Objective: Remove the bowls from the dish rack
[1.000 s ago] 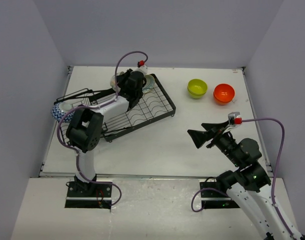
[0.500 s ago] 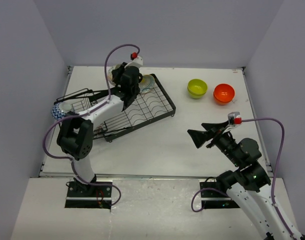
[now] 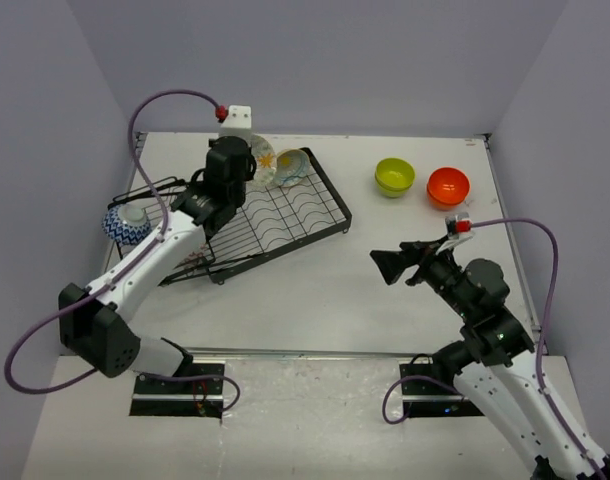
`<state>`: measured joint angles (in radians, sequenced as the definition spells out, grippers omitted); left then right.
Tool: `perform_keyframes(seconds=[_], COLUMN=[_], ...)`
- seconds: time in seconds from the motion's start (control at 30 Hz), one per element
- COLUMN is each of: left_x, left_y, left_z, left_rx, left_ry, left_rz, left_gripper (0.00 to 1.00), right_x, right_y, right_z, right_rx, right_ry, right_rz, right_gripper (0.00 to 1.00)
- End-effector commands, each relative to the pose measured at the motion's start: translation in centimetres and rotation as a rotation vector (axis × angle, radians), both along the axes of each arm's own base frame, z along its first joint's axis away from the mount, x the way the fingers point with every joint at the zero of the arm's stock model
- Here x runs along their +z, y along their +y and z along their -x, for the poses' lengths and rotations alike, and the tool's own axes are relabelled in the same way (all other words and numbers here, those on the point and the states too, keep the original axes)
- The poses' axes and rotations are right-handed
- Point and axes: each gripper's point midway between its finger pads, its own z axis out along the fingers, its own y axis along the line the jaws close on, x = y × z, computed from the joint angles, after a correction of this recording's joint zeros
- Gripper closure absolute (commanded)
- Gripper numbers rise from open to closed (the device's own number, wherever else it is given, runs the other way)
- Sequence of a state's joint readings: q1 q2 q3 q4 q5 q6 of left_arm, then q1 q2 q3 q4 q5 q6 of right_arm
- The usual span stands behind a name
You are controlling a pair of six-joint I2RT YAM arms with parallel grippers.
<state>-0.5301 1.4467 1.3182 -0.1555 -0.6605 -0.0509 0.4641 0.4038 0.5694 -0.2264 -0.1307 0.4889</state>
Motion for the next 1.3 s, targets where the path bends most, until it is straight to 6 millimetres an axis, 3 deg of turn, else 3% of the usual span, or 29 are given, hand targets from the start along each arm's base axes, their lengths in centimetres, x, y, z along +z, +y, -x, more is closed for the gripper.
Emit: perform_keyframes(seconds=[0.0,0.07,0.1,0.13,0.17,0.2,0.27,0.43,0.57,0.6,0.7,0.73,0.8,0.83,0.93,0.97,1.1,1.13,1.17,1.2,1.23,1.27], left_x=[0.1,0.7,-0.3,0.3,-0.6,-0.6,-0.7,-0.5,-1.4,-0.6,-0.7,-0.6,-0.3,-0.2,0.2,0.3,0.7,0.7,1.5,1.0,1.9,2.2], left_y=[-4.7,-6.3,-6.9,-8.1,-8.7,-9.4,-11.2,-13.8,-15.6,-16.0,-16.2,-16.1,-15.9,-15.8,-15.5,-15.5,-15.4,-15.3,-14.9,-14.1,-13.1,-12.5], left_z=[2.9,4.6,5.3,6.4,7.1,7.8,9.6,12.3,13.7,13.6,13.8,13.7,13.7,13.6,13.6,13.6,13.7,13.6,13.4,13.4,13.1,13.1], left_rx=[-0.203,-0.285,-0.311,-0.358,-0.381,-0.403,-0.465,-0.533,-0.582,-0.597,-0.602,-0.600,-0.595,-0.594,-0.587,-0.586,-0.594,-0.590,-0.574,-0.540,-0.499,-0.479], left_ry=[0.023,0.029,0.054,0.051,0.068,0.071,0.076,0.068,0.093,0.064,0.063,0.060,0.048,0.044,0.027,0.026,0.021,0.019,0.014,0.043,0.015,0.005], left_rz=[0.292,0.391,0.409,0.462,0.470,0.487,0.529,0.592,0.613,0.634,0.639,0.638,0.637,0.632,0.629,0.627,0.610,0.589,0.580,0.548,0.531,0.520], left_gripper=[1.00,1.00,1.00,1.00,1.00,1.00,1.00,1.00,1.00,1.00,1.00,1.00,1.00,1.00,1.00,1.00,1.00,0.97,0.57,0.47,0.46,0.38], right_x=[2.4,2.7,2.7,4.6,4.6,3.3,4.3,2.1,-0.9,-2.1,-3.7,-4.5,-4.7,-5.4,-5.3,-4.6,-4.4,-4.4,-4.9,-5.4,-5.8,-6.2], right_y=[0.5,1.1,1.5,2.0,2.6,3.5,4.4,7.3,8.0,8.0,7.7,7.8,8.3,8.4,8.6,8.5,7.2,6.5,5.6,3.5,3.0,1.9], right_z=[-1.7,-3.3,-3.7,-4.1,-4.6,-5.7,-6.9,-9.2,-9.8,-9.7,-9.4,-9.0,-8.3,-7.8,-6.8,-6.7,-7.1,-7.6,-7.7,-8.9,-8.9,-9.3], right_rx=[-0.032,-0.047,-0.041,-0.026,-0.010,0.005,-0.004,0.000,-0.006,-0.004,-0.010,0.000,0.042,0.057,0.090,0.085,0.016,-0.011,-0.037,-0.095,-0.071,-0.099], right_ry=[0.018,0.079,0.109,0.096,0.122,0.188,0.198,0.260,0.327,0.348,0.371,0.385,0.385,0.396,0.382,0.362,0.350,0.348,0.373,0.398,0.422,0.436], right_rz=[-0.038,-0.026,-0.018,-0.023,-0.010,0.026,0.039,0.189,0.302,0.325,0.354,0.363,0.345,0.343,0.308,0.282,0.281,0.287,0.300,0.290,0.267,0.267], right_gripper=[0.01,0.01,0.01,0.01,0.01,0.01,0.01,0.01,0.05,0.11,0.20,0.28,0.37,0.51,0.78,1.00,1.00,1.00,1.00,1.00,1.00,1.00])
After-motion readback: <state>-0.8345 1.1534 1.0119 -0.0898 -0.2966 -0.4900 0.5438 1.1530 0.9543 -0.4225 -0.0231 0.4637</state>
